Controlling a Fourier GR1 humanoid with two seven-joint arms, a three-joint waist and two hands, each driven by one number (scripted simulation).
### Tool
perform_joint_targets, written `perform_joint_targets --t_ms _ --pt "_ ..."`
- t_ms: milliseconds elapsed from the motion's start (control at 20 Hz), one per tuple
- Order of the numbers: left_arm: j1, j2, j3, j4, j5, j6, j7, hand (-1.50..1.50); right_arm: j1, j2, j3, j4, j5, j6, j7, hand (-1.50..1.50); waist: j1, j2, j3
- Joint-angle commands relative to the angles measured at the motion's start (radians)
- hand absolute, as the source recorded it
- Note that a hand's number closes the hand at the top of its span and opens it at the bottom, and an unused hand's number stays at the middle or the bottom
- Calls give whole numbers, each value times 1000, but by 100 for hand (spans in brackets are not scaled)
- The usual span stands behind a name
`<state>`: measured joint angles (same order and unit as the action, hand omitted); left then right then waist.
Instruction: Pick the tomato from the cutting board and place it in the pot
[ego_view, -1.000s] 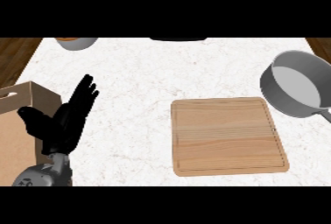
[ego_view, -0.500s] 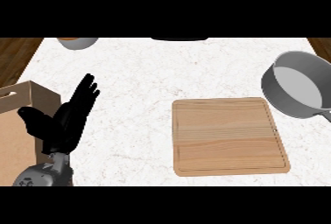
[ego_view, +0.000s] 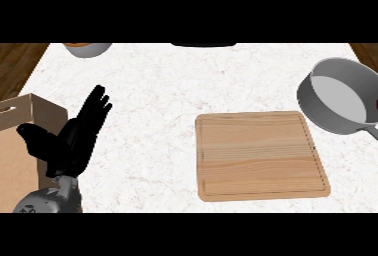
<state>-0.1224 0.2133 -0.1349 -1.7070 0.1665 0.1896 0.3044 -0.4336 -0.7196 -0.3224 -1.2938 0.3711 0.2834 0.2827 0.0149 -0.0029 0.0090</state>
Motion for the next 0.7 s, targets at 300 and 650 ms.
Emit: perform_joint_targets --t_ms 300,650 --pt "-29 -22 4 46 -12 8 -17 0 -131 131 -140 166 -126 -159 -81 -150 -10 6 -8" --pt "89 -14 -14 -4 -1 -19 -63 0 -161 21 -317 272 -197 -246 -179 -150 -1 5 -9"
